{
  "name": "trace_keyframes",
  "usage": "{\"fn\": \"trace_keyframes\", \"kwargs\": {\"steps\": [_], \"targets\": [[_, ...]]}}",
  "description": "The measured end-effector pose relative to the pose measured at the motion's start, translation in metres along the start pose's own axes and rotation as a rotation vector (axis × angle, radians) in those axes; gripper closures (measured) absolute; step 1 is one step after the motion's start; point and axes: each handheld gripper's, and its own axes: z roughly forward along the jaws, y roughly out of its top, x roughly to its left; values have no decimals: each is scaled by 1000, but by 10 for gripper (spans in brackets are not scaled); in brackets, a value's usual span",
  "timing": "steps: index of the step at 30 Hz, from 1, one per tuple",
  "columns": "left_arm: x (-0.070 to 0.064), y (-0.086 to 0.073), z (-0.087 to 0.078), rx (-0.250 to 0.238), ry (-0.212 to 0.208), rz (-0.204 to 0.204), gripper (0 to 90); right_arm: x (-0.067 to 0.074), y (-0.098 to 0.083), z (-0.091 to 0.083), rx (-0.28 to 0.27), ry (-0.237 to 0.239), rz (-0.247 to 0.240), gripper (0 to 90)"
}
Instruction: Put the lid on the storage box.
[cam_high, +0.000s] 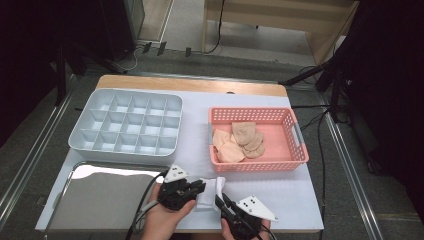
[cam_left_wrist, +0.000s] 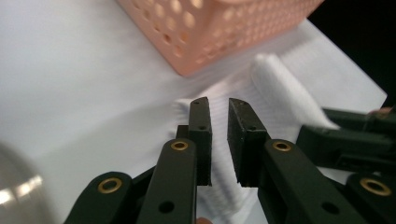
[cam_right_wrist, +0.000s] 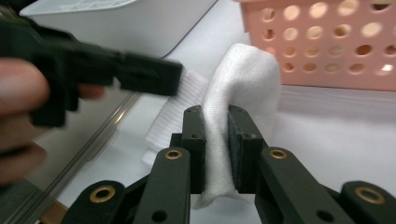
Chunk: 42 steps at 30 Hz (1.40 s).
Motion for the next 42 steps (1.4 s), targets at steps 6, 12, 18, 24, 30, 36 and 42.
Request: {"fn": "trace_keyframes", "kwargs": {"steps": [6, 12, 18, 24, 30, 36, 42], "targets": [[9, 0, -6, -35, -29, -57, 736, 14, -5, 18, 34, -6, -53, 783], [-5, 3, 9, -23, -49, -45, 631, 20, -11, 28, 38, -19, -91, 764], [-4, 2, 22, 14, -32, -30, 785, 21, -11, 20, 36, 5, -99, 664], [5, 0, 19, 19, -44, -43, 811, 14, -5, -8, -22, 63, -58, 627], [10, -1, 16, 13, -53, -84, 735, 8, -6, 2, -1, 46, -51, 793], [15, 1, 10, -12, -39, -139, 479, 12, -15, 22, 51, 35, -76, 857], [14, -7, 22, 61, -58, -178, 418, 14, -18, 22, 49, 31, -99, 860]]}}
